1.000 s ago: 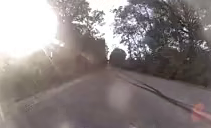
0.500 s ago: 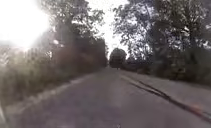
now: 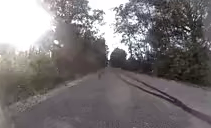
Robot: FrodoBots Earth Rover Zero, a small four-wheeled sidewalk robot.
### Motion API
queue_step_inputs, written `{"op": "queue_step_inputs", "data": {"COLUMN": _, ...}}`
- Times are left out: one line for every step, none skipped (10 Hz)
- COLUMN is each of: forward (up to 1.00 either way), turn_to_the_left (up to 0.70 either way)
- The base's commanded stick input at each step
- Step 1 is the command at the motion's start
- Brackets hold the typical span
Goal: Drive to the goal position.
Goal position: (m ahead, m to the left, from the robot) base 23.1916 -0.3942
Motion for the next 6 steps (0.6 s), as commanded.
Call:
{"op": "queue_step_inputs", "data": {"forward": 0.70, "turn_to_the_left": 0.00}}
{"op": "queue_step_inputs", "data": {"forward": 0.70, "turn_to_the_left": 0.00}}
{"op": "queue_step_inputs", "data": {"forward": 0.70, "turn_to_the_left": 0.00}}
{"op": "queue_step_inputs", "data": {"forward": 0.70, "turn_to_the_left": 0.00}}
{"op": "queue_step_inputs", "data": {"forward": 0.70, "turn_to_the_left": 0.00}}
{"op": "queue_step_inputs", "data": {"forward": 0.70, "turn_to_the_left": 0.00}}
